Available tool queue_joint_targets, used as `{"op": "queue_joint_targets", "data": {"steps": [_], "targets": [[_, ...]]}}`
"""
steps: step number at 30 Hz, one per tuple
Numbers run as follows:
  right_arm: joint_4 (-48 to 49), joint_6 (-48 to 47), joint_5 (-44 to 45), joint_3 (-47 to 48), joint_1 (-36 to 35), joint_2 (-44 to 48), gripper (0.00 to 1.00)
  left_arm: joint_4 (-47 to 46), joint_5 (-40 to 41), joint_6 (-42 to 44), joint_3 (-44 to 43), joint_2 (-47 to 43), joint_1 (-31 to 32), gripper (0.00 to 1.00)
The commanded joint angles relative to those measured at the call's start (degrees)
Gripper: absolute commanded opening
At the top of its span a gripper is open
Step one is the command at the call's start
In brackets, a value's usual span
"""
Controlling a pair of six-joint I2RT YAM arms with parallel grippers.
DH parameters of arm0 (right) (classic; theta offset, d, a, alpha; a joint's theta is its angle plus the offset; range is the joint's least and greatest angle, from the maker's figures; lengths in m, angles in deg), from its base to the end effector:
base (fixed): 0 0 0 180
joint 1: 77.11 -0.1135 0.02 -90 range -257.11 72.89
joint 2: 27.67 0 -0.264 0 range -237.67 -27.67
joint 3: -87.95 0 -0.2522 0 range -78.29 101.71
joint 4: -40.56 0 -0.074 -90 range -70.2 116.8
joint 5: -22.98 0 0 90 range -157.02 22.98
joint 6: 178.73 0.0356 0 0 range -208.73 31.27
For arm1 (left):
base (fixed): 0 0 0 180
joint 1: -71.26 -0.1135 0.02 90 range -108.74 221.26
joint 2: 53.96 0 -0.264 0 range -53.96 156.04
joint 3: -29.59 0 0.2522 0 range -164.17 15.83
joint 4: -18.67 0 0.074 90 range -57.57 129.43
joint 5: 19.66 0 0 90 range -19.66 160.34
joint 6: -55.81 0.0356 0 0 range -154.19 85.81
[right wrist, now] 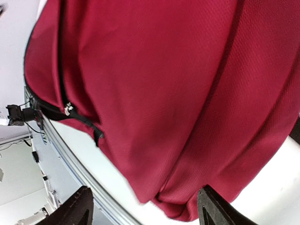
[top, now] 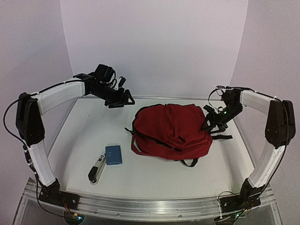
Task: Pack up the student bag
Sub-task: Zip the student bag at the center of the board.
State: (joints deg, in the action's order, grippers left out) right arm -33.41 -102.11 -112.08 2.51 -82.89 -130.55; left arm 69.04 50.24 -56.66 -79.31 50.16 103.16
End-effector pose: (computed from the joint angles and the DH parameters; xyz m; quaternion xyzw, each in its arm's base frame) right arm 0.3374 0.0595 0.2361 -0.1788 0.9044 0.3773 0.0873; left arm 0.3424 -0.2275 0.3138 0.1407 0.9031 -0.3137 0.2572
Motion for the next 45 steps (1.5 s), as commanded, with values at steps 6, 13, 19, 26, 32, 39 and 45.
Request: {"op": "queue_joint_targets", "data": {"steps": [6,13,19,26,32,39,45], "targets": [[0.35,2.15,-4.6,-5.87,0.33,0.76,0.74,12.44,-2.77,25.25,-13.22,5.81,19.89,0.68],[1.79,2.33,-3.75,-8.99,0.28,1.32,0.69,18.41,0.52,36.06,-27.7,19.68,27.78,0.58],[4.32,4.26,1.48,-10.93,0.3,1.79,0.68,17.38,2.66,41.35,-29.22,24.0,30.37,0.49],[4.84,5.43,5.53,-10.32,0.8,4.63,0.69,16.29,8.7,46.44,-29.31,27.77,33.32,0.42],[3.65,5.42,4.19,-6.67,3.76,5.02,0.7,13.14,12.51,49.98,-29.43,29.25,34.07,0.39],[3.53,4.67,2.09,-9.65,3.69,2.71,0.69,7.99,15.48,52.71,-27.15,29.32,35.09,0.35],[3.93,4.24,1.12,-10.37,3.32,0.72,0.68,5.04,17.97,55.32,-26.06,29.73,35.53,0.35]]}}
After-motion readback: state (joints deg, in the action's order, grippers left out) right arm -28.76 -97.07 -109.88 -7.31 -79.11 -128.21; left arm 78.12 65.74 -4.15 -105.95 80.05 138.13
